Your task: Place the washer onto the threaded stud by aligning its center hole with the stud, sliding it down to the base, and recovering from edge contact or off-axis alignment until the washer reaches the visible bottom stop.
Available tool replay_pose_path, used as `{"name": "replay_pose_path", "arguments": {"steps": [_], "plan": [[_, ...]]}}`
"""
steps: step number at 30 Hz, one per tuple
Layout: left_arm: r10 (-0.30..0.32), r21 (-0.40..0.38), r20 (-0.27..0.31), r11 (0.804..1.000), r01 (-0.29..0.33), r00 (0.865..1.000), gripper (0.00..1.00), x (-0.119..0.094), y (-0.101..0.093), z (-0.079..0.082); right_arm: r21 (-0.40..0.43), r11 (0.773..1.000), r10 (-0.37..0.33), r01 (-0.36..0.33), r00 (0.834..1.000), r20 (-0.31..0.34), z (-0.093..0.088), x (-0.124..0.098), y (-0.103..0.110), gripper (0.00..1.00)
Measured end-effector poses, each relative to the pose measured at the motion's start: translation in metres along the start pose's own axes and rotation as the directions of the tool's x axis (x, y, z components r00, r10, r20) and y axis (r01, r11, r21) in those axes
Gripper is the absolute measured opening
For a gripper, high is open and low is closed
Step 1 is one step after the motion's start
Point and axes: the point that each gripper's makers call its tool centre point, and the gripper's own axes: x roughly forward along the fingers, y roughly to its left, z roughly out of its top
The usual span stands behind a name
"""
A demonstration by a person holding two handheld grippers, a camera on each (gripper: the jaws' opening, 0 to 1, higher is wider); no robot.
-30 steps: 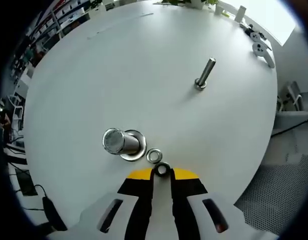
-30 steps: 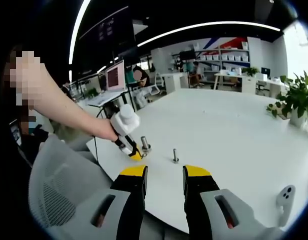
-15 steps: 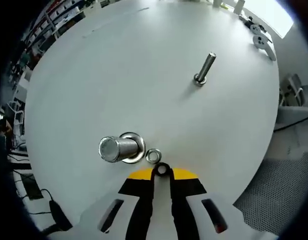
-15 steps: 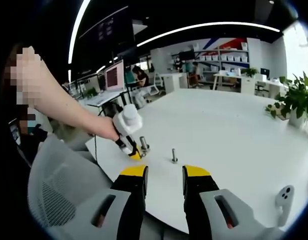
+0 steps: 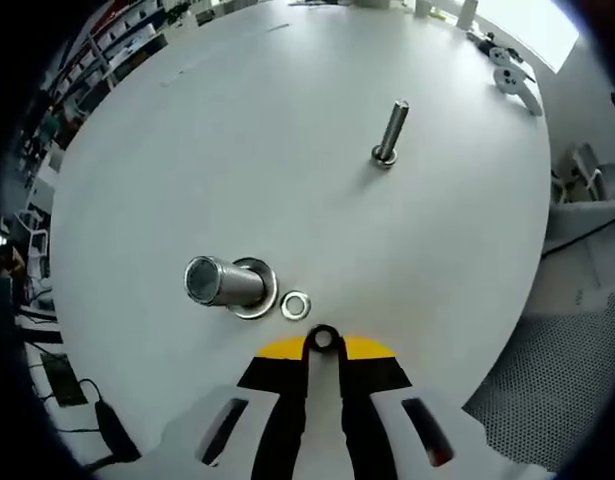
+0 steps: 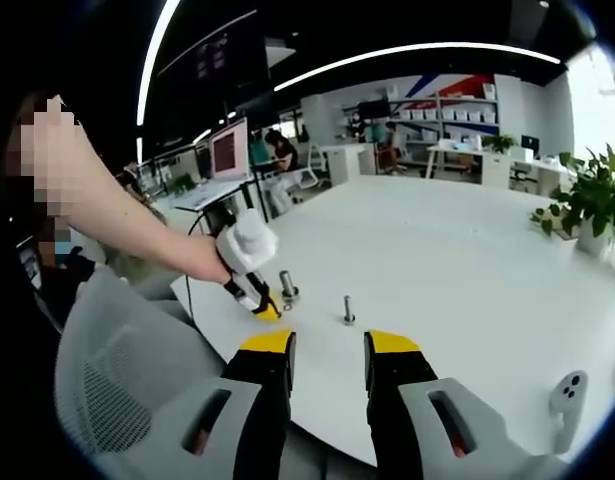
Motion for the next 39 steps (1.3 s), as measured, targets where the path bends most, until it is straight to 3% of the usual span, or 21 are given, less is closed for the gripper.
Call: {"name": "replay_pose_path", "arguments": {"steps": [6, 12, 18, 39], "plan": [[-0.024, -0.025, 0.010, 0.999, 0.024, 1.000, 0.09, -0.003, -0.004, -0.002, 0.000, 1.000, -0.001, 0.001, 1.000, 0.008, 0.001, 0.000, 0.000, 0.29], [-0.020, 0.022, 0.067, 1.000, 0.018, 0.998, 0.09, -0.015, -0.007, 0.014, -0.004, 1.000, 0.007, -0.007, 1.000, 0.003, 0.001, 0.000, 0.002, 0.29], [-0.025, 0.047, 0.135, 0.999, 0.019, 0.991, 0.09, -0.028, -0.011, 0.040, -0.001, 1.000, 0.004, -0.004, 1.000, 0.005, 0.001, 0.000, 0.001, 0.29], [-0.041, 0.149, 0.250, 0.989, 0.003, 0.967, 0.09, -0.053, -0.023, 0.111, -0.006, 1.000, -0.002, 0.002, 1.000, 0.008, 0.001, -0.001, 0.000, 0.29]]}}
